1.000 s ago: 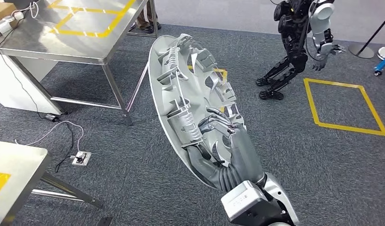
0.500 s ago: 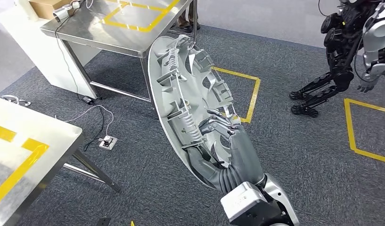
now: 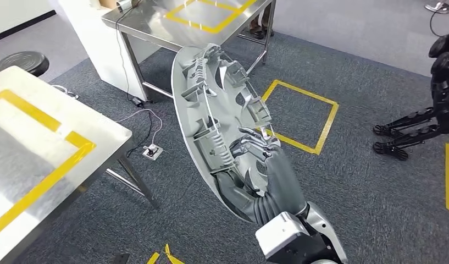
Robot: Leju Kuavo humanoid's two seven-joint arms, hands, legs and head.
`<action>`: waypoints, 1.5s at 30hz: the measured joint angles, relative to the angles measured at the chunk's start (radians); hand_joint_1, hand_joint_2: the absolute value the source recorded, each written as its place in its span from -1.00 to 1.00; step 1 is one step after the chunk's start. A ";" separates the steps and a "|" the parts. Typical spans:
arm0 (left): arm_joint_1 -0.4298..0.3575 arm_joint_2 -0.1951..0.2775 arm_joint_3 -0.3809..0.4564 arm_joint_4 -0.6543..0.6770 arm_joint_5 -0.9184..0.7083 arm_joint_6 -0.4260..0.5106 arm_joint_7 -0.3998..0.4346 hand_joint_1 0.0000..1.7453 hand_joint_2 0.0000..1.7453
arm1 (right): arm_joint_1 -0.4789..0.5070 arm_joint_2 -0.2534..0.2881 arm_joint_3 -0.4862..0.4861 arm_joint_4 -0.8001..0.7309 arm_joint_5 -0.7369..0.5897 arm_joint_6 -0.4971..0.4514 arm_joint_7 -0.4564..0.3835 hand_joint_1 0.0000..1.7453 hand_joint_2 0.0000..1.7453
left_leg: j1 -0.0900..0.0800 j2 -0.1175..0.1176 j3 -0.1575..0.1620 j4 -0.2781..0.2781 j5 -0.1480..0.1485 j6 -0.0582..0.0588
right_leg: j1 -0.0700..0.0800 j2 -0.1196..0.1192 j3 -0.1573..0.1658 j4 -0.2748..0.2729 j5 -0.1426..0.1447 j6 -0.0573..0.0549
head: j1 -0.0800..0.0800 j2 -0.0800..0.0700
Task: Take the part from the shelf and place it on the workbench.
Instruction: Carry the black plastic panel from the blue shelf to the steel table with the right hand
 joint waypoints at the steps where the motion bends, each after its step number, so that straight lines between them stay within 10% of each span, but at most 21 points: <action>1: 0.001 0.000 0.000 0.000 0.000 0.000 0.000 -1.00 1.00 | -0.001 0.000 0.000 0.000 0.000 0.000 0.000 1.00 1.00 | 0.001 -0.012 -0.001 -0.002 0.003 0.007 | -0.003 0.001 0.001 0.003 -0.004 0.007 | 0.000 0.000; 5: -0.003 0.001 0.001 0.000 0.000 0.000 0.000 -1.00 1.00 | -0.005 -0.001 0.000 0.003 0.000 0.001 -0.008 1.00 1.00 | 0.007 -0.062 -0.007 -0.006 0.014 0.027 | -0.013 0.107 -0.072 0.173 -0.103 0.026 | 0.008 0.000; 8: -0.002 0.000 0.001 0.000 0.000 0.000 0.000 -1.00 1.00 | -0.005 -0.002 0.000 0.010 -0.001 0.002 -0.010 1.00 1.00 | 0.006 -0.105 -0.014 -0.001 0.016 0.029 | -0.013 0.127 -0.133 0.293 -0.132 0.024 | 0.010 0.000; 12: -0.002 -0.001 0.001 0.000 0.000 0.000 -0.002 -1.00 1.00 | -0.015 -0.002 0.000 0.013 -0.007 0.005 -0.012 1.00 1.00 | 0.007 -0.162 -0.018 0.002 0.023 0.017 | -0.014 0.186 -0.020 0.051 -0.015 0.010 | 0.010 0.000; 14: -0.002 -0.001 0.001 0.000 -0.001 -0.001 -0.003 -1.00 1.00 | -0.021 -0.003 0.000 0.016 -0.010 0.006 -0.013 1.00 1.00 | 0.011 -0.182 -0.026 -0.002 0.030 0.003 | -0.010 0.204 -0.002 0.005 -0.009 0.006 | 0.011 0.000; 16: 0.001 -0.001 0.001 0.001 -0.001 -0.001 -0.003 -1.00 1.00 | -0.026 -0.002 0.001 0.017 -0.012 0.007 -0.014 1.00 1.00 | 0.014 -0.194 -0.033 -0.007 0.036 -0.011 | -0.009 0.181 -0.001 -0.003 -0.001 -0.003 | 0.012 0.000; 18: 0.002 -0.001 0.001 0.002 -0.002 0.000 -0.003 -1.00 1.00 | -0.030 -0.001 0.002 0.018 -0.012 0.008 -0.015 1.00 1.00 | 0.009 -0.148 -0.051 0.023 0.014 -0.020 | -0.012 0.156 0.004 -0.015 0.009 -0.018 | 0.007 0.000; 20: -0.001 -0.002 0.001 0.002 -0.002 0.000 -0.003 -1.00 1.00 | -0.030 0.000 0.002 0.019 -0.011 0.007 -0.015 1.00 1.00 | 0.007 -0.084 -0.101 0.134 -0.051 -0.026 | -0.012 0.126 0.006 -0.020 0.012 -0.027 | 0.000 0.000; 23: -0.001 -0.001 0.001 0.002 -0.002 0.000 -0.003 -1.00 1.00 | -0.029 0.000 0.002 0.024 -0.011 0.007 -0.015 1.00 1.00 | 0.009 -0.061 -0.158 0.273 -0.103 -0.037 | -0.009 0.082 0.004 -0.019 0.010 -0.029 | -0.001 0.000; 28: -0.003 0.001 0.001 0.000 -0.001 0.001 -0.004 -1.00 1.00 | -0.030 0.000 0.003 0.026 -0.012 0.007 -0.015 1.00 1.00 | 0.004 0.008 -0.006 0.006 0.005 -0.019 | -0.004 0.028 0.007 -0.008 -0.001 -0.012 | 0.000 0.000; 31: -0.001 0.001 0.001 0.000 0.000 0.002 -0.005 -1.00 1.00 | -0.032 0.000 0.005 0.026 -0.012 0.007 -0.015 1.00 1.00 | 0.001 -0.010 -0.005 -0.006 0.012 0.005 | -0.001 0.002 0.009 -0.006 -0.004 0.005 | 0.001 0.000; 38: 0.000 0.001 0.006 0.001 0.003 0.002 -0.010 -1.00 1.00 | -0.037 0.000 0.009 0.032 -0.012 0.006 -0.015 1.00 1.00 | 0.011 -0.097 -0.019 -0.010 0.029 0.030 | -0.016 0.123 -0.118 0.271 -0.133 0.034 | 0.009 0.000; 42: 0.001 0.000 0.007 0.001 0.003 0.002 -0.012 -1.00 1.00 | -0.041 0.000 0.010 0.034 -0.013 0.006 -0.015 1.00 1.00 | 0.013 -0.155 -0.026 -0.001 0.034 0.019 | -0.020 0.177 -0.026 0.077 -0.028 0.024 | 0.010 0.000; 45: 0.001 0.000 0.007 0.000 0.003 0.002 -0.012 -1.00 1.00 | -0.043 -0.001 0.010 0.034 -0.015 0.006 -0.015 1.00 1.00 | 0.016 -0.190 -0.038 -0.005 0.045 -0.004 | -0.015 0.213 0.004 0.004 -0.015 0.013 | 0.009 0.000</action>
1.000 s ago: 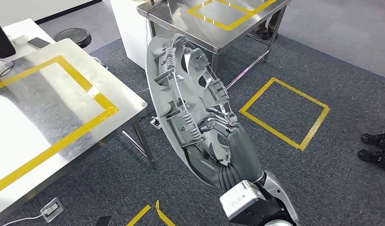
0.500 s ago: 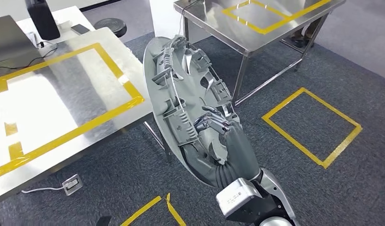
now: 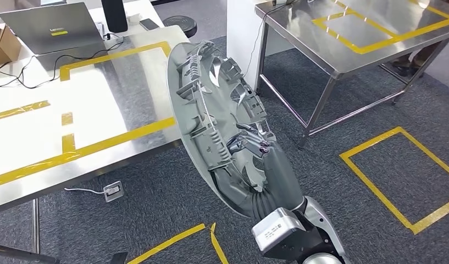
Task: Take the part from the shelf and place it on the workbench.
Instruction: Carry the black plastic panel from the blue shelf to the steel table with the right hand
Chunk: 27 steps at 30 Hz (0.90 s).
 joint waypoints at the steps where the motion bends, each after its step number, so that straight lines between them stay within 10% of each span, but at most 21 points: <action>1: 0.001 0.000 0.000 0.000 0.000 0.000 0.000 -1.00 1.00 | -0.001 0.000 0.000 0.000 0.000 0.000 0.000 1.00 1.00 | 0.002 -0.012 -0.005 -0.004 0.005 -0.009 | 0.001 -0.013 0.000 -0.003 0.005 -0.007 | 0.000 0.000; 3: 0.005 0.001 0.000 0.001 0.000 0.000 0.000 -1.00 1.00 | -0.004 0.002 0.001 0.000 0.000 0.000 0.000 1.00 1.00 | 0.001 0.013 -0.017 0.008 -0.003 -0.019 | -0.001 -0.040 0.004 -0.013 0.014 -0.022 | -0.003 0.000; 6: 0.003 0.000 0.000 0.001 0.000 0.000 0.000 -1.00 1.00 | -0.002 0.004 0.001 0.000 0.002 -0.003 0.000 1.00 1.00 | -0.003 0.108 -0.081 0.158 -0.094 -0.025 | 0.000 -0.086 0.006 -0.021 0.021 -0.036 | -0.014 0.000; 9: 0.003 0.001 0.000 0.001 0.000 0.000 0.000 -1.00 1.00 | -0.001 0.004 0.001 0.000 0.003 -0.004 0.000 1.00 1.00 | -0.003 0.129 -0.117 0.268 -0.132 -0.031 | 0.003 -0.131 0.003 -0.019 0.021 -0.037 | -0.015 0.000; 14: 0.001 0.003 0.000 0.000 0.000 0.000 0.000 -1.00 1.00 | -0.001 0.004 0.002 0.000 0.002 -0.003 0.002 1.00 1.00 | -0.012 0.203 0.031 0.015 -0.039 -0.009 | 0.012 -0.187 0.003 -0.006 0.008 -0.019 | -0.014 0.000; 17: 0.005 0.003 0.000 0.001 0.000 0.000 0.001 -1.00 1.00 | -0.002 0.006 0.004 -0.001 0.002 -0.002 0.005 1.00 1.00 | -0.014 0.178 0.027 0.007 -0.036 0.014 | 0.012 -0.206 0.005 -0.004 0.004 -0.003 | -0.011 0.000; 21: 0.005 0.003 0.001 0.000 0.000 0.000 0.001 -1.00 1.00 | -0.002 0.007 0.006 -0.003 0.003 0.000 0.007 1.00 1.00 | -0.007 0.131 0.021 0.002 -0.025 0.034 | 0.000 -0.103 -0.063 0.155 -0.092 0.019 | -0.005 0.000; 23: 0.004 0.003 0.001 0.000 0.000 0.000 0.001 -1.00 1.00 | 0.000 0.007 0.006 -0.003 0.003 0.000 0.009 1.00 1.00 | -0.007 0.104 0.016 0.004 -0.023 0.036 | -0.001 -0.089 -0.122 0.272 -0.132 0.022 | -0.003 0.000; 25: 0.006 0.003 0.001 0.001 0.000 0.000 0.002 -1.00 1.00 | -0.001 0.007 0.006 -0.003 0.002 0.001 0.009 1.00 1.00 | -0.007 0.083 0.015 0.007 -0.023 0.036 | -0.001 -0.087 -0.118 0.252 -0.096 0.019 | -0.003 0.000; 27: 0.006 0.003 0.001 0.001 -0.001 0.000 0.004 -1.00 1.00 | -0.002 0.007 0.006 -0.003 -0.002 0.004 0.011 1.00 1.00 | -0.007 0.067 0.015 0.009 -0.022 0.032 | -0.001 -0.079 -0.054 0.112 -0.025 0.012 | -0.002 0.000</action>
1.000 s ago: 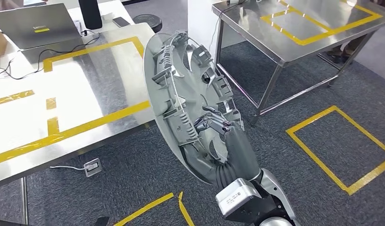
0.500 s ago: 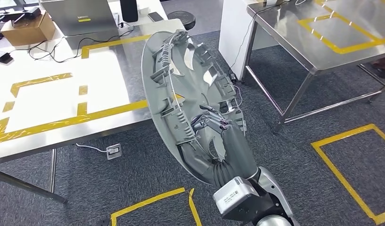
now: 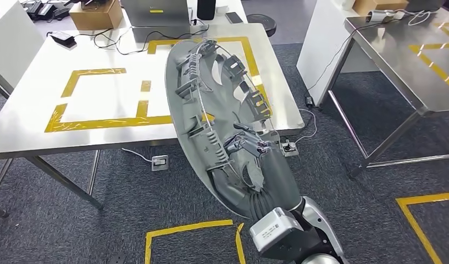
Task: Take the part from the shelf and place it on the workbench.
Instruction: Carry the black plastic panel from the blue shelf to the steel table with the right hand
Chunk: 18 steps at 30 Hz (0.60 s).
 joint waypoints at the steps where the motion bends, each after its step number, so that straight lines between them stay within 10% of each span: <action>1: 0.000 0.000 0.000 0.000 -0.001 0.000 0.002 -1.00 1.00 | -0.001 0.000 0.000 0.000 -0.002 0.001 0.001 1.00 1.00 | -0.001 -0.007 -0.001 0.001 0.001 -0.005 | 0.002 0.004 0.026 -0.061 0.023 -0.003 | 0.000 0.000; 18: 0.001 -0.001 0.000 0.000 -0.014 0.011 0.014 -1.00 1.00 | -0.001 0.000 0.001 0.000 -0.007 -0.004 0.001 1.00 1.00 | -0.003 -0.004 -0.004 -0.018 0.017 -0.033 | 0.007 0.014 0.030 -0.113 0.050 -0.021 | -0.003 0.000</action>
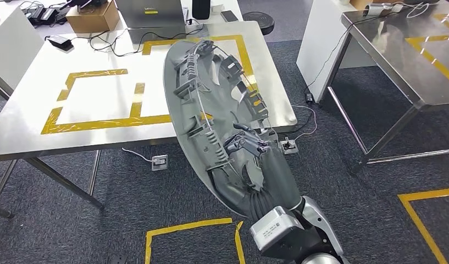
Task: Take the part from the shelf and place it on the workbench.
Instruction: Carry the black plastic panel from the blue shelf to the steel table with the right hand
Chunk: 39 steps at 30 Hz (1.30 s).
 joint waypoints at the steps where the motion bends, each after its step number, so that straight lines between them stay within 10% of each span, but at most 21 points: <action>1: 0.000 0.000 0.000 0.000 -0.001 0.002 0.000 -1.00 1.00 | 0.000 0.000 0.000 0.000 0.000 0.000 0.000 1.00 1.00 | 0.000 0.000 0.000 0.000 0.000 0.000 | 0.000 0.000 0.000 0.000 0.000 0.000 | 0.000 0.000; 17: -0.006 0.000 0.000 -0.001 -0.005 0.006 0.001 -1.00 1.00 | 0.000 -0.001 0.001 -0.002 0.000 -0.005 0.000 1.00 1.00 | -0.001 0.003 0.002 -0.004 -0.002 0.021 | -0.004 -0.001 0.003 -0.004 -0.001 0.015 | 0.000 0.000; 23: -0.007 -0.002 0.000 -0.001 -0.006 0.006 0.001 -1.00 1.00 | 0.000 -0.006 0.002 -0.006 -0.001 -0.007 -0.001 1.00 1.00 | 0.016 0.015 0.014 -0.020 0.002 0.026 | -0.016 -0.008 -0.127 0.266 -0.133 0.040 | 0.006 0.000; 27: -0.008 -0.003 0.000 -0.001 -0.007 0.006 0.001 -1.00 1.00 | 0.000 -0.010 0.002 -0.006 -0.002 -0.009 -0.001 1.00 1.00 | 0.028 0.010 0.011 0.006 -0.017 -0.002 | -0.031 -0.004 -0.030 0.078 -0.031 0.058 | 0.008 0.000; 33: -0.008 0.000 0.000 -0.001 -0.008 0.006 0.001 -1.00 1.00 | 0.004 -0.015 0.003 -0.007 -0.004 -0.015 0.001 1.00 1.00 | 0.029 0.018 0.008 0.021 -0.035 -0.043 | -0.027 -0.005 0.002 0.019 -0.020 0.003 | 0.004 0.000; 37: -0.010 -0.002 0.000 -0.001 -0.011 0.006 0.000 -1.00 1.00 | 0.007 -0.015 0.003 -0.008 -0.003 -0.019 0.000 1.00 1.00 | 0.023 0.064 -0.105 0.246 -0.132 -0.040 | -0.018 -0.020 0.017 0.016 -0.031 -0.021 | -0.006 0.000; 39: -0.009 -0.002 0.000 -0.001 -0.011 0.006 0.000 -1.00 1.00 | 0.008 -0.015 0.003 -0.008 -0.003 -0.019 0.000 1.00 1.00 | 0.019 0.066 -0.142 0.302 -0.130 -0.032 | -0.012 -0.025 0.027 0.017 -0.040 -0.024 | -0.006 0.000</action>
